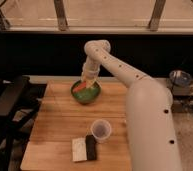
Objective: Place the pepper in the ceramic bowl
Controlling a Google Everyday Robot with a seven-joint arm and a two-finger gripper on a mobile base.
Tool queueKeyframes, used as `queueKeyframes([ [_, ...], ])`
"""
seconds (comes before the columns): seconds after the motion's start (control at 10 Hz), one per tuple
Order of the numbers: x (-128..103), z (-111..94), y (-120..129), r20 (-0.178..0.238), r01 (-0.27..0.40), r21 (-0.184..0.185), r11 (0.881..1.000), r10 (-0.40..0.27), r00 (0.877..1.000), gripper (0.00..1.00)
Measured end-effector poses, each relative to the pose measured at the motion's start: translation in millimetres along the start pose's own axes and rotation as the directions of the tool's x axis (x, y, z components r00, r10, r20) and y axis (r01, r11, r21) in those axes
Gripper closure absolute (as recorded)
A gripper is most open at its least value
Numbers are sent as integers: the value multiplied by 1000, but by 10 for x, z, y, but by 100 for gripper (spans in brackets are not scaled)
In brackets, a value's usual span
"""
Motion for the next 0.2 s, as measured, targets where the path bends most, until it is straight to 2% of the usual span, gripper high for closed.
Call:
queueKeyframes([
  [0.2,37,109,9,-6,-3,-3,1000,3,1000,51],
])
